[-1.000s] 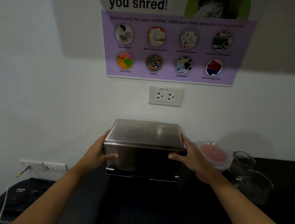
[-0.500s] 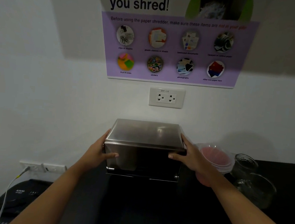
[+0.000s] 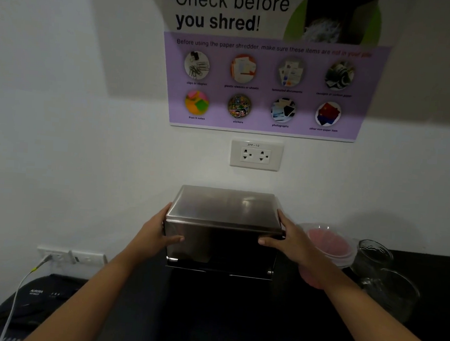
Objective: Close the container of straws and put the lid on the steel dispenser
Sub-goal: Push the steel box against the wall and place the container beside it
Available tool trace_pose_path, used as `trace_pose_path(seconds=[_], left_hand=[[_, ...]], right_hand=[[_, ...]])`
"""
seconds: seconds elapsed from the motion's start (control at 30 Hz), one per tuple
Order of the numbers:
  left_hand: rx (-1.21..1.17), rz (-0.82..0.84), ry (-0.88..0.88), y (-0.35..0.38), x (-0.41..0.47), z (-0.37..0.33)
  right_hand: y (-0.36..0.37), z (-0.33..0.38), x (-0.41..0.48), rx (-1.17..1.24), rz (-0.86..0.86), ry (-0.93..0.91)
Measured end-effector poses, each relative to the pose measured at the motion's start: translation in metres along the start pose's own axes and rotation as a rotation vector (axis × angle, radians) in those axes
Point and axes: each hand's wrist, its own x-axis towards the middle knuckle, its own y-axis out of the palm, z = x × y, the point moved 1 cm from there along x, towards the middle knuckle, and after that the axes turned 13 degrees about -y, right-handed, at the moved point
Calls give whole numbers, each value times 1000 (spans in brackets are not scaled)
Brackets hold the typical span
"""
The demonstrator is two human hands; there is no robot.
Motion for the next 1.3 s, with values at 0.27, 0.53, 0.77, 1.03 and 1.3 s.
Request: trace_pose_path(seconds=[0.27,0.53,0.77,1.03,1.3], left_hand=[[-9,-42,-161,1,-36,12],[-4,-27,-350,42,-83,36],[245,56,-303,85,-110,36],[421,75,-360,113,-126,38],[437,67,-374,115,-129,40]], right_hand=[[5,2,-29,-59,-139,31],[-44,-9,-64,-258,-356,76],[-77,-30,-76,-308,-339,135],[-94,-60,-76,-285,-359,239],[-96,-73,-74,351,-401,568]])
